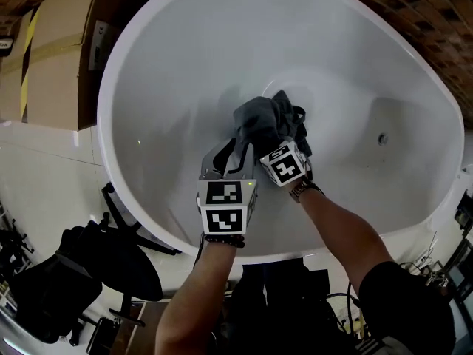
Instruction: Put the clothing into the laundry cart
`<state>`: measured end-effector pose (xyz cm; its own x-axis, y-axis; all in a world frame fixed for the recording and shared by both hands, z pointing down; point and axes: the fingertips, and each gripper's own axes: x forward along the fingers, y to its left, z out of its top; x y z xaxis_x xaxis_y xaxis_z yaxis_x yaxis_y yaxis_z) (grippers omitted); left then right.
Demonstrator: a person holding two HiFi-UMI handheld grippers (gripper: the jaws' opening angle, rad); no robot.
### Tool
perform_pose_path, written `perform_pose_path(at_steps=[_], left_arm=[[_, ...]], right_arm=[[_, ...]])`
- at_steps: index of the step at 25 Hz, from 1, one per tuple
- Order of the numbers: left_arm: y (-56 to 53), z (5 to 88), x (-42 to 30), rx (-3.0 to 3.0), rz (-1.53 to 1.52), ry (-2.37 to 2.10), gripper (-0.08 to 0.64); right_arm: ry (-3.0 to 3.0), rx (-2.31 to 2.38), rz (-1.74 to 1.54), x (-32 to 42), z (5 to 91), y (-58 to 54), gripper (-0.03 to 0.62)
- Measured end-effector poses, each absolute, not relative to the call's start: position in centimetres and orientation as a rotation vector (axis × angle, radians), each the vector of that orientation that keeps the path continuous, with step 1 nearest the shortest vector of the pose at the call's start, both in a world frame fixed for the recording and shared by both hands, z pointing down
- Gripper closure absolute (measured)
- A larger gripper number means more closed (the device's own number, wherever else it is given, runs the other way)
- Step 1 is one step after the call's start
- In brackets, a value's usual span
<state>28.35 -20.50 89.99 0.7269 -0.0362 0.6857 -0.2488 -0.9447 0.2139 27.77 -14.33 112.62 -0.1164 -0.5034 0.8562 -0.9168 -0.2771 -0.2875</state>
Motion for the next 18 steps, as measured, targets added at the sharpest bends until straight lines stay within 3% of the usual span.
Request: perform_pose_path(at_steps=[18], left_arm=[[-19.5, 63.9, 19.7, 2.676, 0.874, -0.444, 0.443]], right_arm=[[-1.858, 1.787, 1.125, 23.3, 76.5, -15.1, 0.46]])
